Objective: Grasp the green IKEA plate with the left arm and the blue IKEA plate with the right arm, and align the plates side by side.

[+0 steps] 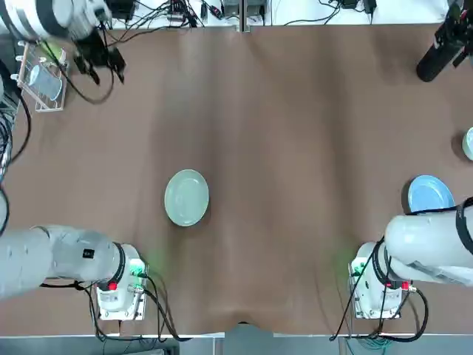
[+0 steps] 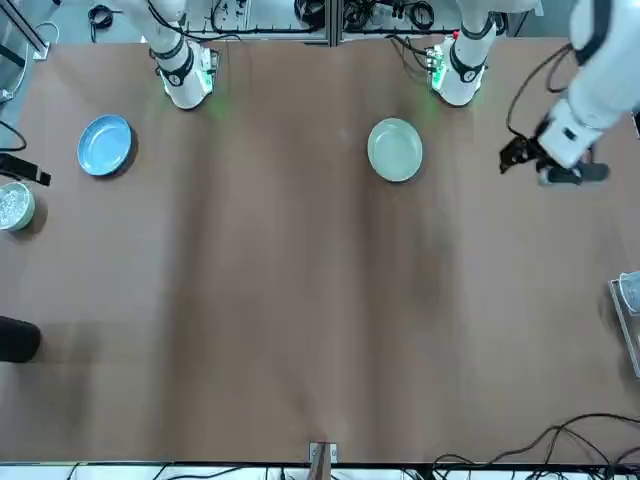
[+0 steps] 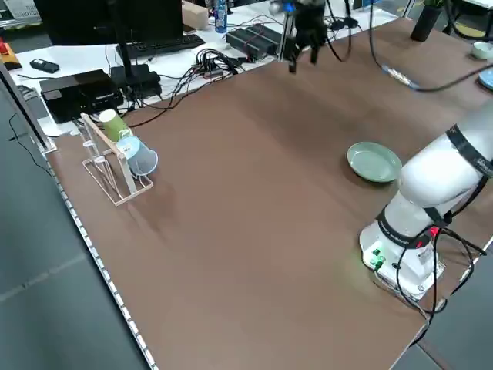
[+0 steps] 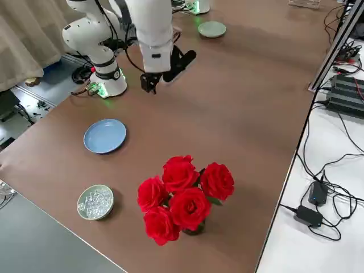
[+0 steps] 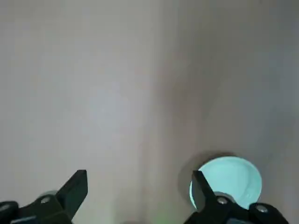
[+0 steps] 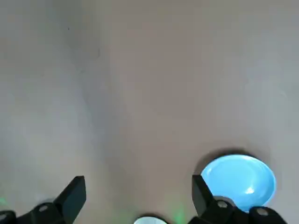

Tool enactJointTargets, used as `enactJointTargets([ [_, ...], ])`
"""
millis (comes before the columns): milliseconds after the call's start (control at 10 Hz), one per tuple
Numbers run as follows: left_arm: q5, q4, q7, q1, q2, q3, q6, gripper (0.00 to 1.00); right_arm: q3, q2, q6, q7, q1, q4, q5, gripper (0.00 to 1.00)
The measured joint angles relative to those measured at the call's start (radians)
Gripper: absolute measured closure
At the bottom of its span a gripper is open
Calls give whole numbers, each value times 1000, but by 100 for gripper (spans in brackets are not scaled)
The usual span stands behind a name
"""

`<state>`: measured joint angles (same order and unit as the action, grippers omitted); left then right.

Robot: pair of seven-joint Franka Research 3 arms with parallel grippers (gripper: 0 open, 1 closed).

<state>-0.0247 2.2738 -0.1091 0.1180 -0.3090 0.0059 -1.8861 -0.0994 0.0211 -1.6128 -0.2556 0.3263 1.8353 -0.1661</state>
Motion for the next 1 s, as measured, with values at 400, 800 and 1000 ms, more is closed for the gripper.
enactJointTargets([
  [400, -4, 197, -154, 6, -64, -230, -117, 0, -9, -115, -136, -219, 166, 363, -57, 0],
  [800, -30, 281, -411, 14, 9, -538, -243, 0, -18, -42, -274, -508, 382, 524, -121, 2],
  [1000, -35, 314, -499, 15, 87, -641, -310, 0, -17, 67, -312, -600, 442, 534, -152, 2],
])
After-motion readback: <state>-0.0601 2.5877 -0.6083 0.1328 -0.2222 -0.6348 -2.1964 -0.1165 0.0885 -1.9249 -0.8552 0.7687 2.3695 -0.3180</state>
